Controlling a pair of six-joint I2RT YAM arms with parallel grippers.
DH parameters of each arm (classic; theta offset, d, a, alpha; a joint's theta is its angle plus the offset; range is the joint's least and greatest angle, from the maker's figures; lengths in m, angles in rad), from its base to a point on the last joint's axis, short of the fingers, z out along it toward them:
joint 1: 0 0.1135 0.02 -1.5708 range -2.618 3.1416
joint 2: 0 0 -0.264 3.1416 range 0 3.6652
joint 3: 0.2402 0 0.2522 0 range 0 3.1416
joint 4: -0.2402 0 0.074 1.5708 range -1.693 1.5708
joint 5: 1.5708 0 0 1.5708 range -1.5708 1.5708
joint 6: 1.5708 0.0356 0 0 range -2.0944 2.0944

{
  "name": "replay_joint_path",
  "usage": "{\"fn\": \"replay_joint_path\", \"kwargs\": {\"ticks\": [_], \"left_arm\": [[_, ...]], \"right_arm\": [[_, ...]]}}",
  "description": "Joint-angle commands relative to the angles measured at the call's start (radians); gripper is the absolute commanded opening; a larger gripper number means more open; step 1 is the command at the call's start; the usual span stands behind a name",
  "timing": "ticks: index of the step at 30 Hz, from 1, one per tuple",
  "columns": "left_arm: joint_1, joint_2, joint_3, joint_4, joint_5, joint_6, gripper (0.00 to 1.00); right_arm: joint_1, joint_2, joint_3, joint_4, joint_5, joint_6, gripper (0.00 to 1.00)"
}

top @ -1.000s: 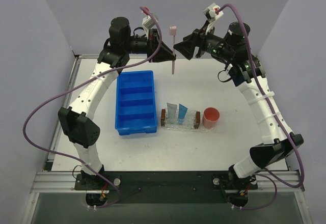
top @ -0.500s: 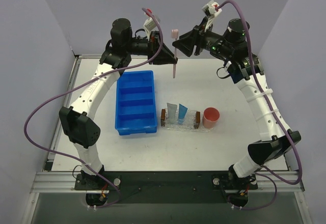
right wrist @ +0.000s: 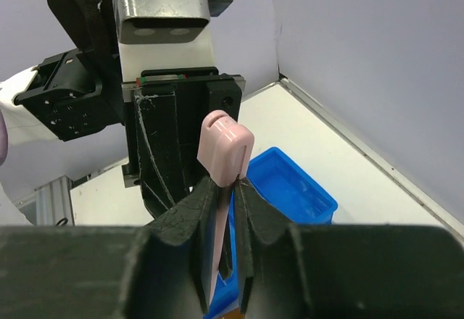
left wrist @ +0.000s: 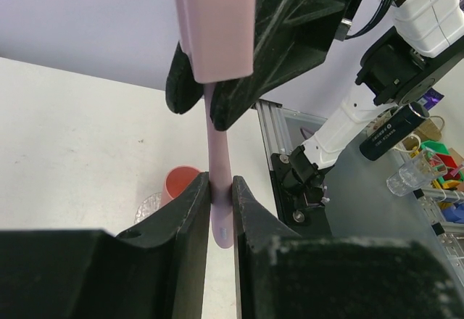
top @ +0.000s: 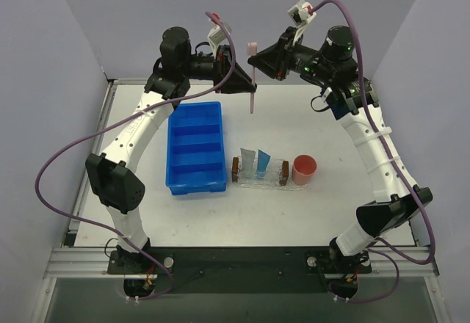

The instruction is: Prepare toiletry sets of a toothbrush and toothpaste on the tray

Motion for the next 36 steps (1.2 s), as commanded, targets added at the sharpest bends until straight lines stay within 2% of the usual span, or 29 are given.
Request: {"fn": "replay_joint_path", "kwargs": {"ticks": [1, 3, 5, 9, 15, 17, 19, 22, 28, 36], "left_arm": [[-0.008, -0.028, 0.003, 0.088, 0.037, -0.011, 0.00], [-0.006, -0.028, 0.000, 0.091, 0.032, -0.011, 0.00], [-0.006, -0.028, -0.005, 0.094, 0.031, -0.011, 0.06], [0.000, -0.030, -0.016, 0.094, 0.023, -0.017, 0.25], [0.025, -0.036, -0.037, 0.111, 0.012, -0.030, 0.43], [0.035, -0.039, -0.040, 0.111, 0.008, -0.032, 0.56], [0.043, -0.041, -0.045, 0.111, 0.003, -0.029, 0.63], [0.061, -0.045, -0.056, 0.102, -0.004, -0.017, 0.66], [0.115, -0.053, -0.047, -0.014, -0.033, 0.077, 0.66], [0.204, -0.024, 0.018, -0.113, -0.151, 0.140, 0.66]], "right_arm": [[0.006, 0.002, 0.032, 0.052, -0.010, -0.009, 0.03], [0.006, -0.004, 0.027, 0.049, 0.005, -0.015, 0.00], [0.003, -0.009, 0.021, 0.049, 0.015, -0.031, 0.00], [0.002, -0.024, 0.007, 0.049, 0.036, -0.046, 0.00], [0.002, -0.038, -0.002, 0.008, 0.072, -0.083, 0.00], [0.002, -0.041, -0.005, -0.003, 0.085, -0.097, 0.00], [0.000, -0.047, -0.010, -0.006, 0.095, -0.113, 0.00], [-0.004, -0.064, -0.034, -0.006, 0.119, -0.136, 0.00], [-0.018, -0.131, -0.157, 0.020, 0.165, -0.161, 0.00], [-0.038, -0.288, -0.465, 0.199, 0.213, -0.154, 0.00]]}}
